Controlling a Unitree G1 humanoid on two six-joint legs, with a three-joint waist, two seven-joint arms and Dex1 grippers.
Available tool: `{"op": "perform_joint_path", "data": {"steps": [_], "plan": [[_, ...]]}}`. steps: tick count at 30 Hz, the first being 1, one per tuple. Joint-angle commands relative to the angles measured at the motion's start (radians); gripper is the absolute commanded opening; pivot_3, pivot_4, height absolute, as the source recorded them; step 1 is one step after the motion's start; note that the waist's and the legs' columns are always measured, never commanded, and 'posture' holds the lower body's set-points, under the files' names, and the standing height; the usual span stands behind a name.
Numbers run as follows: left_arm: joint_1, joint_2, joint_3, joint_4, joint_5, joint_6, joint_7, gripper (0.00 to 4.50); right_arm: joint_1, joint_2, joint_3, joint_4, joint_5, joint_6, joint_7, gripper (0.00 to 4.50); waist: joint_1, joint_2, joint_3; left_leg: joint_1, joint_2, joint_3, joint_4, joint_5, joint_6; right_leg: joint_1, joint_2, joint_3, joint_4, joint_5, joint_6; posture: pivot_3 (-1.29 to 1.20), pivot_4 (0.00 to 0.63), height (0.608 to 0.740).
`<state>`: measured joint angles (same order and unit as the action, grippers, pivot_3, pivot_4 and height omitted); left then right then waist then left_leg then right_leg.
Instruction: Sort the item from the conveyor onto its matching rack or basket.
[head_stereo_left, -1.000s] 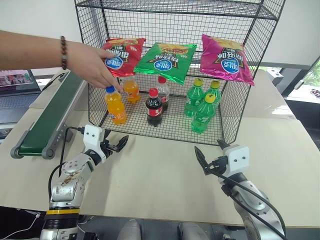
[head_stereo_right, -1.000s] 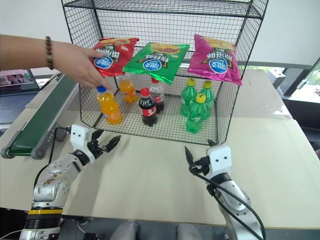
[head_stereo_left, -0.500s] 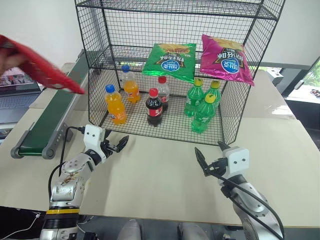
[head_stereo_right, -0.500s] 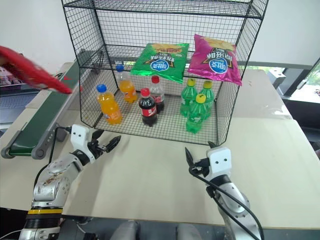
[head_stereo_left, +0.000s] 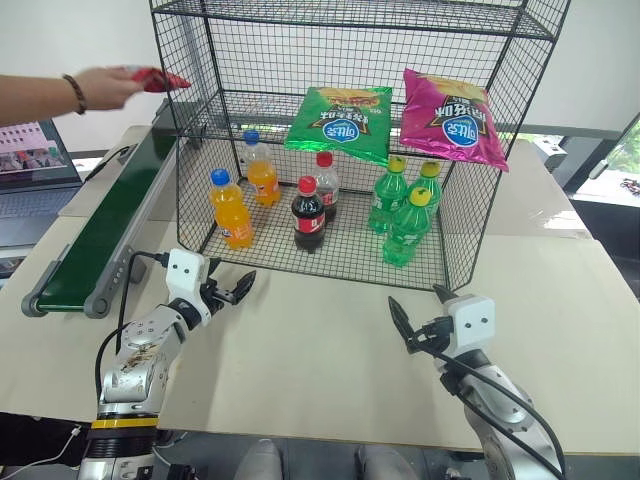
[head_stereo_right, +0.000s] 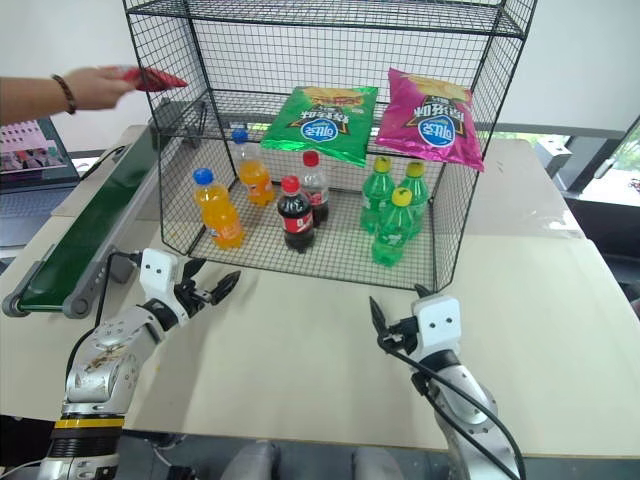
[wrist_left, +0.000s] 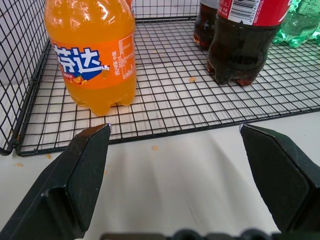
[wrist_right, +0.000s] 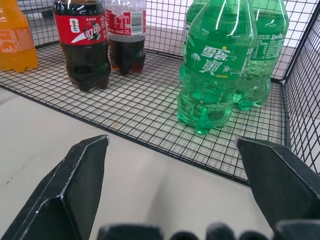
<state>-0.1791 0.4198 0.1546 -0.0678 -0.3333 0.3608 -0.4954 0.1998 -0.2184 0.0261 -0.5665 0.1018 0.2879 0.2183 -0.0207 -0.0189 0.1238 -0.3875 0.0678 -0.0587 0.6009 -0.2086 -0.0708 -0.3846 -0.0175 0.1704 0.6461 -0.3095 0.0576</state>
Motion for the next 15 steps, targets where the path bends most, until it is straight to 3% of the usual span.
{"op": "perform_joint_path", "data": {"steps": [1, 8, 15], "plan": [[0.016, -0.012, -0.006, -0.051, 0.001, -0.029, -0.002, 4.39, -0.003, -0.004, -0.011, -0.03, 0.008, -0.03, 0.009, 4.5, 0.0, 0.0, 0.0, 0.0, 0.0, 0.0, 0.0, 0.0, 0.0, 0.0, 0.0, 0.0, 0.0, 0.0, 0.0, 0.0, 0.15, 0.74], [0.039, -0.001, 0.044, -0.054, -0.06, 0.011, -0.028, 4.39, -0.003, -0.015, -0.012, -0.039, 0.017, -0.018, 0.03, 4.5, 0.0, 0.0, 0.0, 0.0, 0.0, 0.0, 0.001, 0.0, 0.0, 0.0, 0.0, 0.0, 0.0, 0.0, 0.0, 0.0, 0.15, 0.74], [0.11, 0.085, 0.163, -0.178, -0.216, 0.129, -0.095, 4.39, -0.117, -0.102, -0.028, -0.024, 0.121, 0.016, 0.18, 4.5, -0.02, 0.0, 0.0, 0.0, 0.0, 0.0, 0.001, 0.0, 0.001, 0.0, 0.0, 0.0, 0.001, 0.0, 0.0, 0.0, 0.15, 0.74]]}}
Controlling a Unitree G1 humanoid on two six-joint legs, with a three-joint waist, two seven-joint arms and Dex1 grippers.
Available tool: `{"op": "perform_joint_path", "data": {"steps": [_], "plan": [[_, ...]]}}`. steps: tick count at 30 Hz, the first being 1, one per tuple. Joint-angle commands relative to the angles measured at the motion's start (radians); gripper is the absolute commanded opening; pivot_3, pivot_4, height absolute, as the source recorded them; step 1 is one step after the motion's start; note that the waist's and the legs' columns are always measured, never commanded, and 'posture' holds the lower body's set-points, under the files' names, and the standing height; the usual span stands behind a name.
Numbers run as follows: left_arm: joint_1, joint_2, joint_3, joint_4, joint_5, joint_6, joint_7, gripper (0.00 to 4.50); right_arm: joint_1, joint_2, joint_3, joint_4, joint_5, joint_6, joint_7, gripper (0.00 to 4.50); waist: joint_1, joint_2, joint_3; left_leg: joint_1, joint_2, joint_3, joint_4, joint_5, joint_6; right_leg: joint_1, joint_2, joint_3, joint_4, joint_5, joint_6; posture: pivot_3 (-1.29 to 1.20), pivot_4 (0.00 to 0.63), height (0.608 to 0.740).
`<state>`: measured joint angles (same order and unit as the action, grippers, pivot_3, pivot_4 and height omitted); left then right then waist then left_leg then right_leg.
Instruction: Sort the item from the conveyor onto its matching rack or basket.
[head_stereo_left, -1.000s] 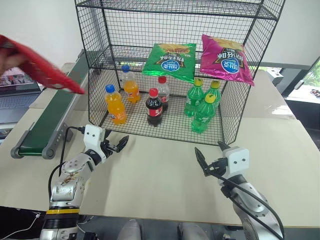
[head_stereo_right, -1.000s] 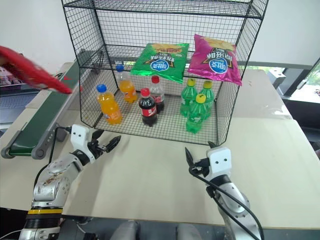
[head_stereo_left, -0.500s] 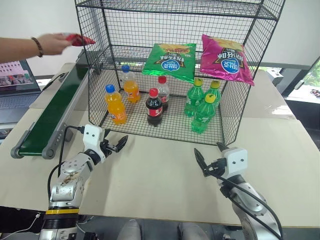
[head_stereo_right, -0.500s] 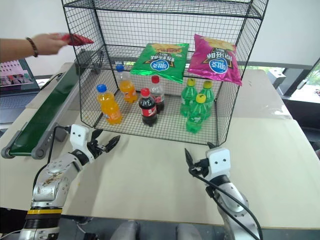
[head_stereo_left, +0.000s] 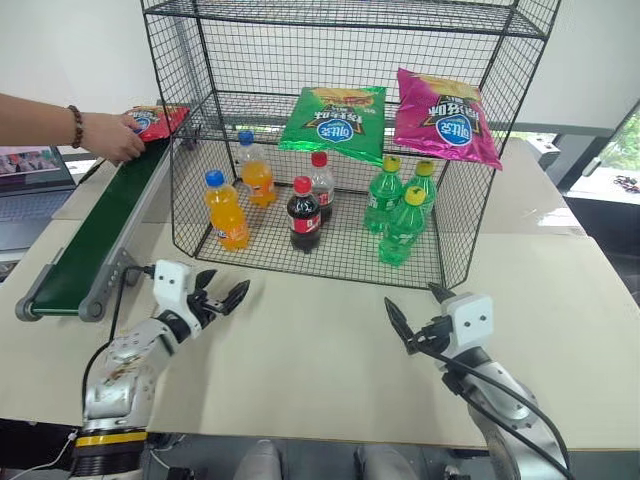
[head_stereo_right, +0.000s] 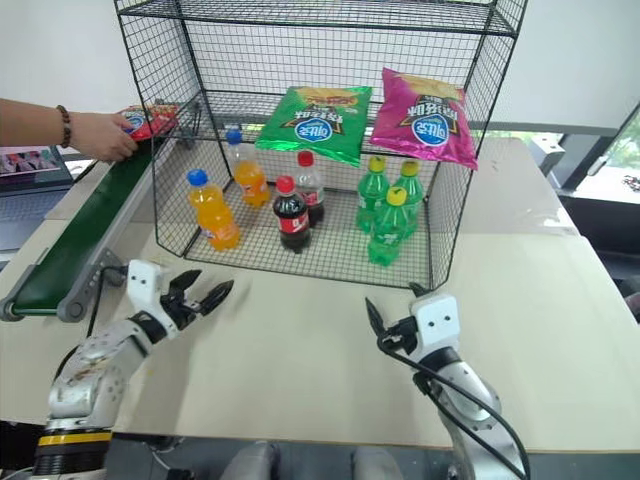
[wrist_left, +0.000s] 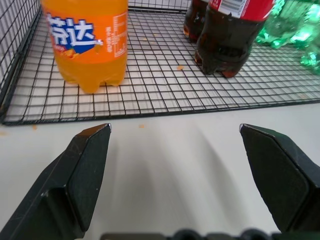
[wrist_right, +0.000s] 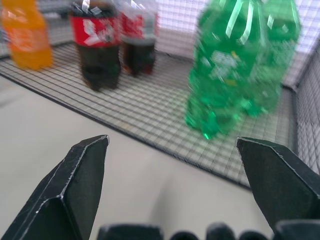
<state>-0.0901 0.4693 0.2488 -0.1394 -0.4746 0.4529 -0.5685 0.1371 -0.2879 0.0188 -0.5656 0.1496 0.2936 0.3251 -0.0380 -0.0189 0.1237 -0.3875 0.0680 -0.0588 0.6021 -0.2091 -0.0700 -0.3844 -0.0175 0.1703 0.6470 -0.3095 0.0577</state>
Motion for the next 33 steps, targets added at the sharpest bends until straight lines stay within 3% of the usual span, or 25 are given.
{"op": "perform_joint_path", "data": {"steps": [1, 5, 8, 17, 26, 33], "plan": [[0.031, 0.039, 0.099, -0.138, -0.116, 0.066, -0.013, 4.39, -0.078, -0.05, -0.023, -0.023, 0.099, 0.018, 0.103, 4.5, -0.004, 0.0, 0.0, 0.0, 0.0, 0.0, 0.0, 0.0, 0.0, 0.0, 0.0, 0.0, 0.0, 0.0, 0.0, 0.0, 0.15, 0.74], [0.087, 0.047, 0.23, -0.258, -0.307, 0.21, 0.045, 4.39, -0.165, -0.112, -0.023, -0.024, 0.22, 0.052, 0.229, 4.5, -0.006, 0.0, 0.0, 0.0, 0.0, 0.0, 0.004, -0.003, 0.005, 0.002, 0.0, 0.0, 0.0, 0.0, 0.001, 0.0, 0.15, 0.74], [0.186, 0.046, 0.394, -0.333, -0.502, 0.302, 0.115, 4.39, -0.299, -0.146, -0.007, -0.009, 0.338, 0.102, 0.339, 4.5, -0.011, 0.0, 0.0, 0.0, 0.0, -0.001, 0.005, -0.004, 0.006, 0.003, 0.0, -0.001, 0.0, -0.001, 0.001, 0.0, 0.15, 0.74], [0.359, -0.053, 0.704, -0.309, -0.925, 0.272, 0.401, 4.39, -0.539, -0.134, 0.092, 0.101, 0.446, 0.129, 0.529, 4.5, -0.013, -0.001, 0.001, 0.004, 0.001, -0.003, 0.006, -0.005, 0.008, 0.01, 0.0, -0.003, -0.004, -0.001, 0.001, 0.0, 0.15, 0.74], [0.415, -0.023, 0.814, -0.081, -1.173, 0.228, 0.571, 4.39, -0.685, -0.105, 0.144, 0.196, 0.453, 0.077, 0.683, 4.5, -0.005, -0.001, 0.001, 0.006, 0.001, -0.005, 0.005, -0.005, 0.008, 0.011, 0.0, -0.006, -0.004, -0.001, 0.0, 0.0, 0.15, 0.74], [0.41, 0.046, 0.795, 0.105, -1.178, 0.249, 0.525, 4.39, -0.723, -0.088, 0.142, 0.222, 0.448, 0.05, 0.718, 4.5, -0.005, -0.001, 0.001, 0.005, 0.001, -0.006, 0.004, -0.006, 0.007, 0.011, 0.0, -0.008, -0.005, -0.002, -0.001, 0.0, 0.15, 0.74]]}}
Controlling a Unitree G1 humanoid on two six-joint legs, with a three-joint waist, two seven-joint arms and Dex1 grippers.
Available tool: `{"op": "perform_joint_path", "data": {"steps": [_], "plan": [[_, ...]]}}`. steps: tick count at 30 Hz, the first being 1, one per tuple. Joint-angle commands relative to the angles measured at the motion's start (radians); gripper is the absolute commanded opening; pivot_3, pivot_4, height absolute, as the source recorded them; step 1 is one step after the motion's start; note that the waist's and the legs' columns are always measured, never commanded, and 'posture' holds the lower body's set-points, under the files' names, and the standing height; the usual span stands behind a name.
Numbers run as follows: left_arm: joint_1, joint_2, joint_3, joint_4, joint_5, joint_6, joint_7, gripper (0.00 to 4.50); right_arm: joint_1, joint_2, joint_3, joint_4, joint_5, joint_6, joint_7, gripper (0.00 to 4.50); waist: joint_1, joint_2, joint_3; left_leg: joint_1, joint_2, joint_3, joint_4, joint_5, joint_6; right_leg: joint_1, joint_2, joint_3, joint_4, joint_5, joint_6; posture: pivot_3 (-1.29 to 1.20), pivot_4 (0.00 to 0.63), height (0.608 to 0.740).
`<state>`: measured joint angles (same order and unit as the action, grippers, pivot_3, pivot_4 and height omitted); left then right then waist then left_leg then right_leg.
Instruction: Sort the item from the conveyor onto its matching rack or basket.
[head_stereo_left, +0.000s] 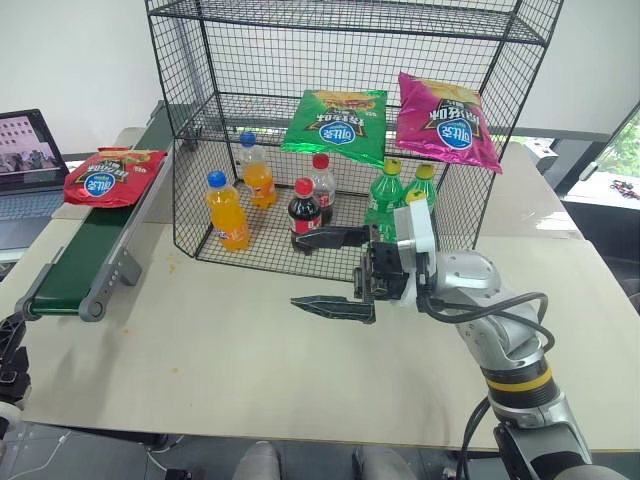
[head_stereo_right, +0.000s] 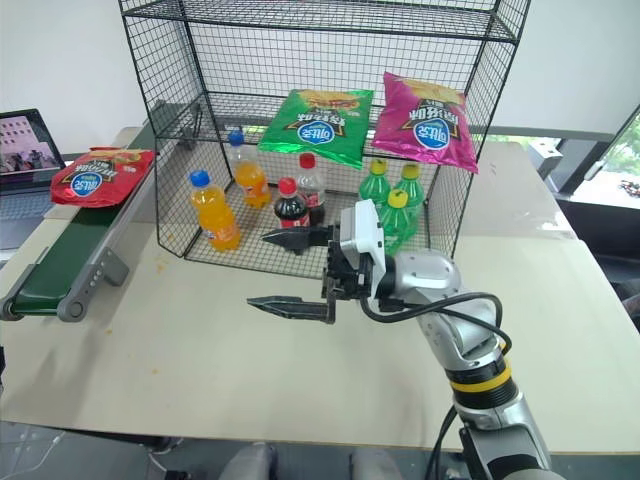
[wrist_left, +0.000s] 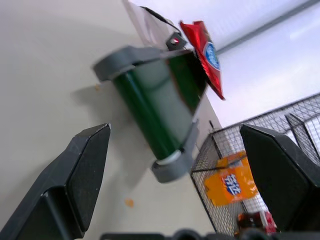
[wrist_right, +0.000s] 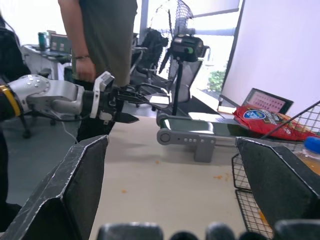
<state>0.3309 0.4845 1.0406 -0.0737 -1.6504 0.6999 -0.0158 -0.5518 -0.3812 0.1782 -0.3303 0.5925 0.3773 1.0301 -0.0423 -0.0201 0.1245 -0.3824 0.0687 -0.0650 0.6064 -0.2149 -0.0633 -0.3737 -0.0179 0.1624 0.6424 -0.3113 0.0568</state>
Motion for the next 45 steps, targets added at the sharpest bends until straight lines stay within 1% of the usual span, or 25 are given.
{"op": "perform_joint_path", "data": {"steps": [1, 7, 11, 14, 19, 32, 37, 40, 42, 45], "plan": [[-0.025, 0.039, 0.0, 0.053, -0.015, 0.007, -0.034, 4.39, -0.041, 0.009, -0.022, -0.013, 0.011, -0.032, 0.011, 4.5, -0.001, 0.0, 0.0, 0.0, 0.0, 0.0, 0.0, 0.0, 0.0, 0.0, 0.0, 0.0, 0.0, 0.0, 0.0, 0.0, 0.15, 0.74], [-0.079, 0.058, -0.028, 0.074, -0.048, 0.037, -0.056, 4.39, -0.073, 0.016, -0.042, -0.019, 0.057, -0.019, 0.031, 4.5, 0.0, 0.001, 0.0, 0.0, 0.0, -0.001, 0.0, 0.0, 0.0, 0.0, 0.0, -0.001, 0.0, 0.0, 0.0, 0.0, 0.15, 0.74], [-0.1, 0.074, -0.034, 0.097, -0.035, 0.044, -0.062, 4.39, -0.114, 0.036, -0.062, -0.038, 0.124, 0.008, 0.03, 4.5, -0.003, 0.0, 0.0, -0.001, 0.0, -0.001, -0.001, 0.0, -0.001, -0.001, 0.0, -0.002, 0.0, 0.0, -0.001, 0.0, 0.15, 0.74], [-0.108, 0.077, -0.032, 0.098, -0.04, 0.049, -0.066, 4.39, -0.11, 0.02, -0.054, -0.047, 0.124, -0.004, 0.064, 4.5, -0.003, 0.001, 0.0, -0.001, 0.001, -0.001, -0.002, 0.0, -0.001, -0.003, 0.0, -0.004, 0.001, 0.0, -0.001, 0.0, 0.15, 0.74], [-0.12, 0.075, -0.02, 0.101, -0.045, 0.036, -0.064, 4.39, -0.098, 0.019, -0.054, -0.052, 0.123, -0.006, 0.067, 4.5, -0.002, 0.001, 0.0, -0.001, 0.001, -0.001, -0.002, 0.0, -0.001, -0.004, -0.003, -0.01, 0.001, 0.0, -0.002, 0.0, 0.15, 0.74], [-0.114, 0.099, -0.004, 0.112, -0.042, 0.039, -0.083, 4.39, -0.091, 0.021, -0.051, -0.053, 0.111, -0.009, 0.058, 4.5, -0.002, 0.001, 0.001, -0.001, 0.001, -0.001, -0.002, 0.0, -0.001, -0.004, -0.004, -0.01, 0.001, 0.0, -0.002, 0.0, 0.15, 0.74], [-0.124, 0.115, 0.009, 0.129, -0.009, 0.01, -0.082, 4.39, -0.091, 0.022, -0.05, -0.046, 0.108, -0.011, 0.057, 4.5, -0.002, 0.002, 0.001, -0.001, 0.001, -0.001, -0.002, 0.0, -0.001, -0.005, -0.004, -0.01, 0.001, 0.0, -0.002, 0.0, 0.15, 0.74], [-0.135, 0.127, 0.021, 0.144, -0.003, -0.002, -0.085, 3.58, -0.092, 0.022, -0.049, -0.041, 0.105, -0.013, 0.057, 4.5, -0.002, 0.002, 0.002, -0.002, 0.001, -0.001, -0.003, 0.0, -0.001, -0.005, -0.004, -0.011, 0.001, 0.0, -0.002, 0.0, 0.15, 0.74], [-0.141, 0.132, 0.027, 0.15, 0.001, -0.003, -0.087, 2.62, -0.094, 0.022, -0.05, -0.038, 0.104, -0.014, 0.057, 4.5, -0.002, 0.003, 0.002, -0.002, 0.001, -0.001, -0.003, 0.0, -0.001, -0.005, -0.004, -0.011, 0.001, 0.0, -0.002, 0.0, 0.15, 0.74], [-0.141, 0.14, 0.034, 0.158, 0.008, 0.002, -0.09, 1.43, -0.094, 0.027, -0.05, -0.039, 0.099, -0.017, 0.047, 4.5, -0.002, 0.003, 0.002, -0.002, 0.001, -0.001, -0.003, 0.0, -0.001, -0.007, -0.004, -0.011, 0.001, 0.0, -0.002, 0.0, 0.15, 0.74]]}}
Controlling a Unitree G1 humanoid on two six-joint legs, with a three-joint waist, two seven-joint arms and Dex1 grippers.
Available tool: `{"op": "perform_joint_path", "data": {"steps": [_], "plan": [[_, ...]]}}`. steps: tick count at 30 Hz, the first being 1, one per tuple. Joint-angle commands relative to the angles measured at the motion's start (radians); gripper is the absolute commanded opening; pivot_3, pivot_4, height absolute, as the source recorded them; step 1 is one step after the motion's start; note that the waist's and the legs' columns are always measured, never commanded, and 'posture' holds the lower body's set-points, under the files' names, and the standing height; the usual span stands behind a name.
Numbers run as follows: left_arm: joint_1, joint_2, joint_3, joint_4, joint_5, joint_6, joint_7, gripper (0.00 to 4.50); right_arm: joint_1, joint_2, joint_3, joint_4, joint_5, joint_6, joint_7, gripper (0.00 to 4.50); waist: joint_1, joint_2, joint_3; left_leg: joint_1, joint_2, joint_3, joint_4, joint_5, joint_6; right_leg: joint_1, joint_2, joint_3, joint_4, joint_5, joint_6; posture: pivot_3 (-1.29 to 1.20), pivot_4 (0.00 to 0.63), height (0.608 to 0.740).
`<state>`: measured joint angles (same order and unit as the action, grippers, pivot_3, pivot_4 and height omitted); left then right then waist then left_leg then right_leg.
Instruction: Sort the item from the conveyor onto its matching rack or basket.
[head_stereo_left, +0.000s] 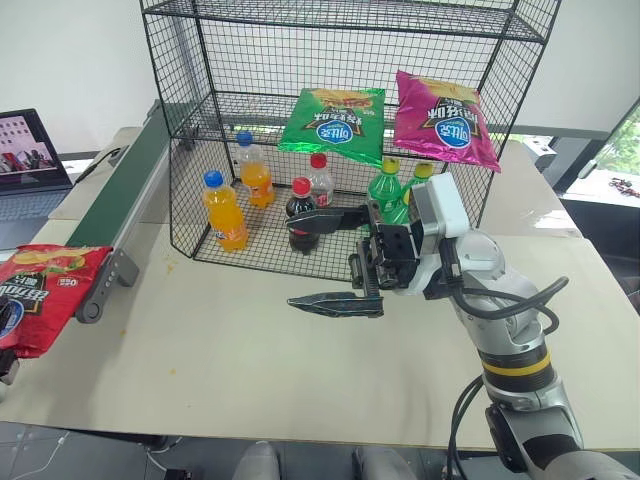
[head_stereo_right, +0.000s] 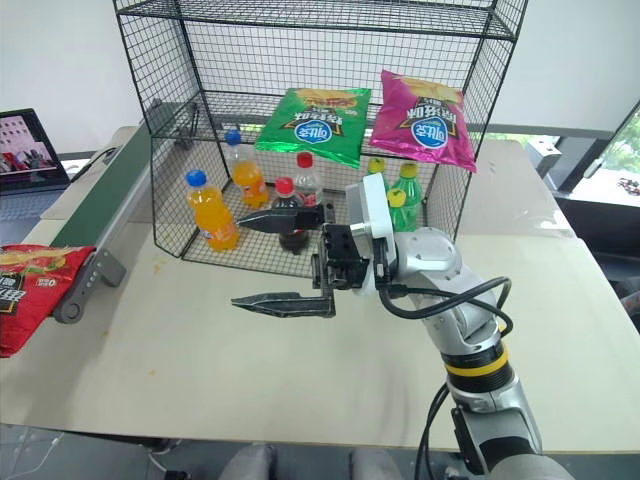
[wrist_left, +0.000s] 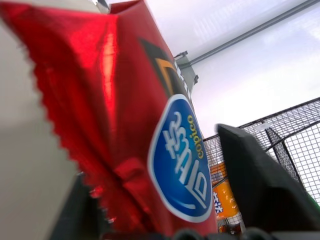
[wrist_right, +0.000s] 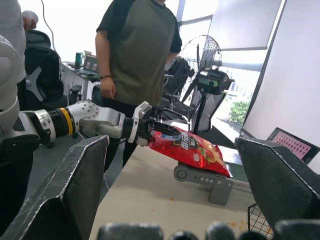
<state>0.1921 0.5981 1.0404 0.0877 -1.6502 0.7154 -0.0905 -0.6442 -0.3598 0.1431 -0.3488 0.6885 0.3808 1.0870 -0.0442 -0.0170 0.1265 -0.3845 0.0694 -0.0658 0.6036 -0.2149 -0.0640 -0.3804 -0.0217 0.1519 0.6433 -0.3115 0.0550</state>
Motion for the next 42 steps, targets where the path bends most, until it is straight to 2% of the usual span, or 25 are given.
{"op": "perform_joint_path", "data": {"steps": [1, 3, 4, 8, 12, 16, 18, 21, 25, 29, 31, 36, 42], "plan": [[-0.003, 0.029, 0.036, -0.004, 0.009, -0.012, -0.016, 1.01, -0.001, 0.007, -0.014, -0.022, 0.002, -0.019, -0.012, 4.5, 0.0, 0.0, 0.0, 0.0, 0.0, 0.0, 0.0, 0.0, 0.0, -0.001, 0.0, 0.0, 0.0, 0.0, 0.0, 0.0, 0.15, 0.74], [-0.009, 0.036, 0.04, -0.017, 0.0, -0.01, -0.01, 0.1, 0.001, 0.007, -0.012, -0.026, 0.001, -0.017, -0.016, 4.5, 0.0, 0.0, 0.0, 0.0, 0.0, 0.0, 0.0, 0.0, 0.0, -0.003, 0.0, 0.0, 0.0, 0.0, 0.0, 0.0, 0.15, 0.74], [-0.012, 0.039, 0.041, -0.023, -0.005, -0.009, -0.007, 0.01, 0.002, 0.006, -0.011, -0.027, 0.0, -0.016, -0.018, 4.5, 0.0, 0.0, 0.0, 0.0, 0.0, 0.0, 0.0, 0.0, 0.0, -0.004, 0.0, 0.0, 0.0, 0.0, 0.0, 0.0, 0.15, 0.74], [-0.026, 0.054, 0.016, -0.165, -0.05, 0.012, 0.023, 0.01, 0.011, 0.011, -0.027, -0.035, -0.013, -0.02, -0.065, 4.5, 0.002, -0.002, 0.002, -0.001, 0.0, 0.0, 0.0, 0.0, 0.0, -0.004, 0.0, 0.0, 0.0, 0.0, 0.0, 0.0, 0.15, 0.74], [-0.044, 0.087, -0.034, -0.364, -0.196, 0.04, 0.071, 0.01, 0.038, 0.006, -0.07, -0.048, -0.044, -0.021, -0.163, 4.5, 0.005, -0.004, 0.003, -0.002, 0.0, 0.0, 0.0, 0.0, -0.001, -0.004, -0.001, 0.0, 0.0, 0.0, 0.0, 0.0, 0.15, 0.74], [-0.088, 0.163, -0.127, -0.512, -0.312, 0.026, 0.131, 0.01, 0.084, -0.016, -0.104, -0.096, -0.059, -0.004, -0.243, 4.5, 0.008, -0.004, 0.003, -0.003, -0.001, 0.0, 0.0, 0.001, -0.002, -0.003, -0.001, 0.0, 0.0, 0.0, 0.0, 0.0, 0.15, 0.74], [-0.17, 0.191, -0.197, -0.54, -0.322, 0.01, 0.145, 0.01, 0.099, -0.015, -0.115, -0.119, -0.063, 0.004, -0.292, 4.5, 0.006, -0.002, 0.004, -0.003, -0.001, 0.0, 0.0, 0.001, -0.002, -0.002, -0.001, 0.0, 0.0, 0.001, 0.0, 0.0, 0.15, 0.74], [-0.372, 0.206, -0.338, -0.539, -0.322, 0.001, 0.158, 0.01, 0.108, -0.009, -0.122, -0.151, -0.074, 0.007, -0.357, 4.5, 0.009, 0.0, 0.005, -0.003, -0.001, 0.0, -0.002, 0.002, -0.003, -0.003, -0.001, 0.0, 0.001, 0.001, 0.0, 0.0, 0.15, 0.74], [-0.644, 0.174, -0.521, -0.431, -0.322, 0.017, 0.171, 0.01, 0.087, 0.008, -0.129, -0.172, -0.115, -0.029, -0.427, 4.5, 0.006, -0.001, 0.005, -0.003, -0.001, 0.0, -0.002, 0.003, -0.004, -0.003, 0.0, 0.0, 0.001, 0.001, 0.0, 0.0, 0.15, 0.74], [-0.85, 0.093, -0.657, -0.23, -0.2, -0.015, 0.158, 0.01, 0.055, 0.041, -0.145, -0.176, -0.185, -0.075, -0.516, 4.5, 0.002, 0.0, 0.005, -0.003, -0.001, 0.0, -0.003, 0.003, -0.004, -0.003, 0.0, 0.0, 0.0, 0.001, 0.0, 0.0, 0.15, 0.74], [-0.967, 0.015, -0.691, -0.084, -0.143, -0.057, 0.149, 0.01, 0.062, 0.048, -0.14, -0.192, -0.207, -0.072, -0.547, 4.5, 0.008, 0.0, 0.005, -0.002, -0.001, 0.0, -0.003, 0.003, -0.004, -0.003, 0.0, 0.0, 0.001, 0.002, 0.0, 0.0, 0.15, 0.74], [-1.152, -0.133, -0.699, 0.238, 0.027, -0.093, 0.067, 0.01, 0.11, 0.055, -0.134, -0.26, -0.255, -0.049, -0.632, 4.5, 0.028, -0.001, 0.005, -0.004, -0.002, -0.001, -0.003, 0.005, -0.006, -0.003, 0.0, -0.001, 0.0, 0.002, 0.0, 0.0, 0.15, 0.74], [-1.253, -0.262, -0.622, 0.429, 0.137, -0.165, 0.081, 0.01, 0.141, 0.046, -0.128, -0.315, -0.271, -0.025, -0.68, 4.5, 0.03, -0.001, 0.005, -0.004, -0.002, -0.001, -0.003, 0.006, -0.007, -0.004, 0.0, -0.001, 0.0, 0.002, 0.0, 0.0, 0.15, 0.74]]}}
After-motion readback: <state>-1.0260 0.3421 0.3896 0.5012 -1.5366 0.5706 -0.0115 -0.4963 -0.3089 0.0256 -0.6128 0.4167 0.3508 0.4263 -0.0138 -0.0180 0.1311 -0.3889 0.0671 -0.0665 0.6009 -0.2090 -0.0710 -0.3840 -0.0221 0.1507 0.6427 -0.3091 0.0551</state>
